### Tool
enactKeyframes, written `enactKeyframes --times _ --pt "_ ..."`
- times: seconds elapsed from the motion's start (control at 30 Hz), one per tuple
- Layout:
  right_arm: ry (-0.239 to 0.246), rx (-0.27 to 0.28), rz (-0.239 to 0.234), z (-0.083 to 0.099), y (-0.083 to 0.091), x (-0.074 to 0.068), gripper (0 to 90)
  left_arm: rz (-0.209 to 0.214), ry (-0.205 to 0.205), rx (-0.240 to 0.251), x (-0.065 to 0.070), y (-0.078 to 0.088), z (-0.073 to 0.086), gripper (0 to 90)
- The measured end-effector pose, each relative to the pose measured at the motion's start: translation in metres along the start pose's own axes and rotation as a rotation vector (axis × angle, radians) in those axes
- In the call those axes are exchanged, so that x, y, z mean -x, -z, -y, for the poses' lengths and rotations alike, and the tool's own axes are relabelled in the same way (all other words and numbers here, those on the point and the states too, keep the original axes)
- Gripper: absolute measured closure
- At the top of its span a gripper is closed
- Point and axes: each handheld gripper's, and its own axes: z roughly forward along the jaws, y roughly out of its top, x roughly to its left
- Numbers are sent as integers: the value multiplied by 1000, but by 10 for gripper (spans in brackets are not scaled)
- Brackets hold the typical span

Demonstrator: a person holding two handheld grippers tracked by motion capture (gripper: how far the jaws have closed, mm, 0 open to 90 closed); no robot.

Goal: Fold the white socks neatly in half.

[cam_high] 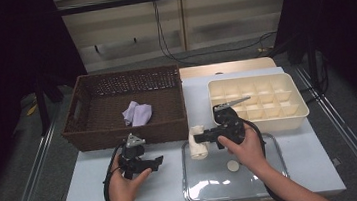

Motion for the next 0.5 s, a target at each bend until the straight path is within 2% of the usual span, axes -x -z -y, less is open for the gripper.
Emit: enactKeyframes --times 0.1,0.13,0.17,0.33,0.5 --pt "6 0 12 -3 7 2 718 -20 3 14 -2 -3 2 208" --pt "8 1 18 -4 9 3 717 -29 -17 2 -4 -2 3 202" --pt "6 3 19 -4 12 3 717 -36 -12 6 -5 -3 3 202" --pt "11 5 39 -8 25 7 716 -66 -34 7 -10 -5 9 191" --pt "16 7 55 -12 37 9 715 -54 -23 25 -14 -9 15 156"
